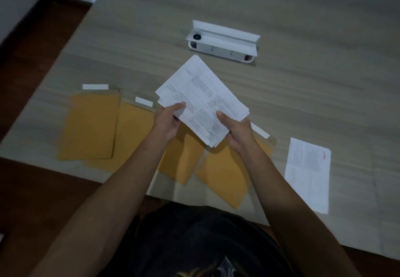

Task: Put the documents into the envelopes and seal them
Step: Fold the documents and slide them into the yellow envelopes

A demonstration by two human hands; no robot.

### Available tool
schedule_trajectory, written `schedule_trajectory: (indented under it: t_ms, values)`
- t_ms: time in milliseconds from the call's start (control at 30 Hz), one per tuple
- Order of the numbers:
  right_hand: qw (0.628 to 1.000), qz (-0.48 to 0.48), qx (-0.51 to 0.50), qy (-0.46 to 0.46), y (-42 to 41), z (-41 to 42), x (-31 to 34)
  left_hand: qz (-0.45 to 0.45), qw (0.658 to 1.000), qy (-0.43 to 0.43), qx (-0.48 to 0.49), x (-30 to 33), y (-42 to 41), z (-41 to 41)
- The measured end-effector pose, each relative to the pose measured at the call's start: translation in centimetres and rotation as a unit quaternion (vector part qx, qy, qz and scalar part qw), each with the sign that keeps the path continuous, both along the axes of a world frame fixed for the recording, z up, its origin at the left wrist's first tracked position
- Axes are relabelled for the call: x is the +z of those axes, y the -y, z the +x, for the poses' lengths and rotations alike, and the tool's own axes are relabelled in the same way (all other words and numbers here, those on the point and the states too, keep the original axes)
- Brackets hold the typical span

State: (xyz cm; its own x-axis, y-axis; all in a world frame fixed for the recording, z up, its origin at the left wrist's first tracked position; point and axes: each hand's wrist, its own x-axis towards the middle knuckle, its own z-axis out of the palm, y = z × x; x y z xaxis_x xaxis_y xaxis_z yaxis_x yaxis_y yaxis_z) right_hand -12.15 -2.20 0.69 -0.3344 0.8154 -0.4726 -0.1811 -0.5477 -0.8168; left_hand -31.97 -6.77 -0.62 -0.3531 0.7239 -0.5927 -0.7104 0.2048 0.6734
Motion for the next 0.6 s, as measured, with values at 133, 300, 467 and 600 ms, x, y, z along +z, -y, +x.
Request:
schedule_trajectory:
  t_ms: [133, 300, 467, 600]
  values:
    - [0.993, 0.049, 0.015, 0.107, -0.4, -2.9, 0.8, -0.013, 0.992, -0.097, -0.078, 0.9, 1.3, -8.2]
    - [0.983, 0.108, 0.045, 0.142, 0.1, -6.5, 1.0, 0.001, 0.933, -0.255, -0.254, 1.5, 2.2, -14.4]
    - [0.981, 0.106, 0.035, 0.156, 1.5, -8.3, 0.8, -0.015, 0.887, -0.353, -0.297, 1.6, 2.3, -14.1]
    - [0.981, 0.105, -0.002, 0.164, 1.9, -8.0, 0.4, -0.009, 0.886, -0.358, -0.294, 0.6, 2.8, -13.0]
